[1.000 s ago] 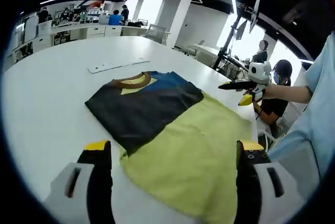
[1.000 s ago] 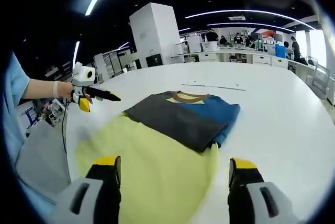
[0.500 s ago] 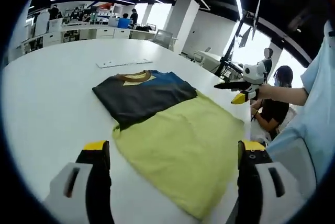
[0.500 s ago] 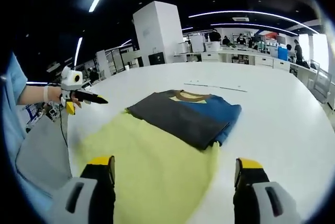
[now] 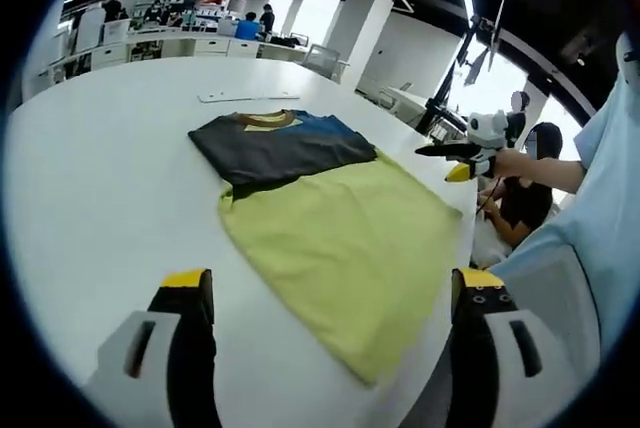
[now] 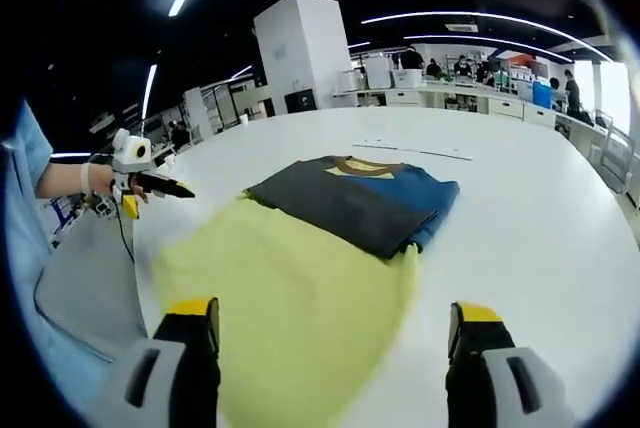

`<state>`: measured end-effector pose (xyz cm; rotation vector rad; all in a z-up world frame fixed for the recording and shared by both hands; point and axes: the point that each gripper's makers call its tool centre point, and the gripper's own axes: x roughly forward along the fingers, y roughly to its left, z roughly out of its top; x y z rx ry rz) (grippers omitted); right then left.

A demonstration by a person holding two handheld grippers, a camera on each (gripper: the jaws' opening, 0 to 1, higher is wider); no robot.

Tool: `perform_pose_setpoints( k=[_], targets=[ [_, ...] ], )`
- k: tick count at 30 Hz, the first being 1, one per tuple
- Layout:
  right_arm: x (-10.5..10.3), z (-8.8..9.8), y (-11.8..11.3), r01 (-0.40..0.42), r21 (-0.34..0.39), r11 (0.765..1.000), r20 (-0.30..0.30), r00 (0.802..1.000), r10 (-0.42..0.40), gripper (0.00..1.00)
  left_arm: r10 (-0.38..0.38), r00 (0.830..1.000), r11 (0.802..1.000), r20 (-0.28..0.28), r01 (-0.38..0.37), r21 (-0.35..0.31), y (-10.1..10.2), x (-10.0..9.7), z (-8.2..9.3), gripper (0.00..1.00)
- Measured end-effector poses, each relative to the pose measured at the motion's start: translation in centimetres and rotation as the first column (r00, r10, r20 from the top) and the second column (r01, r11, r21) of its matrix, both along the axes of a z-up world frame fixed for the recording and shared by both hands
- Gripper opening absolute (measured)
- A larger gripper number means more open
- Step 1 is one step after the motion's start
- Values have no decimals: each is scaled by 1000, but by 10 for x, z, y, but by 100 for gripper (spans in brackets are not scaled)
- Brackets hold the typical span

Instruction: Fold the garment on the visible template until the final outline fits inside the template.

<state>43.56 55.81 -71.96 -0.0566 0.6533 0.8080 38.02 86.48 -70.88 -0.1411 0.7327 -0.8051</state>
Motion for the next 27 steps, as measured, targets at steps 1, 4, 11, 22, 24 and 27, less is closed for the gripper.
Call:
perform_pose_setpoints(
  k=[1, 4, 11, 22, 24, 27],
  targets=[
    [-3, -2, -2, 0, -3, 1000, -9, 1000, 0, 93, 8, 999, 1000, -43, -9, -22, 0, -6, -3, 86],
    [-17, -9, -10, -2, -7, 1000, -45, 999, 1, 87, 12, 997, 999, -80, -16, -46, 5, -16, -8, 73],
    [-52, -22, -28, -25, -28, 999, -111, 994, 22, 73, 1, 990, 999, -139, -7, -41, 6, -44, -22, 64],
    [-80, -33, -39, -49, -40, 998, -169, 985, 42, 60, 36, 979, 998, -200, -45, -41, 6, -63, -35, 53],
    [-84, -35, -40, -52, -36, 998, -179, 983, 45, 57, 37, 978, 998, -206, -48, -45, 5, -66, -36, 52],
    [-90, -38, -42, -50, -25, 998, -197, 980, 44, 53, 37, 975, 998, -218, -46, -36, 5, -71, -39, 49]
  ],
)
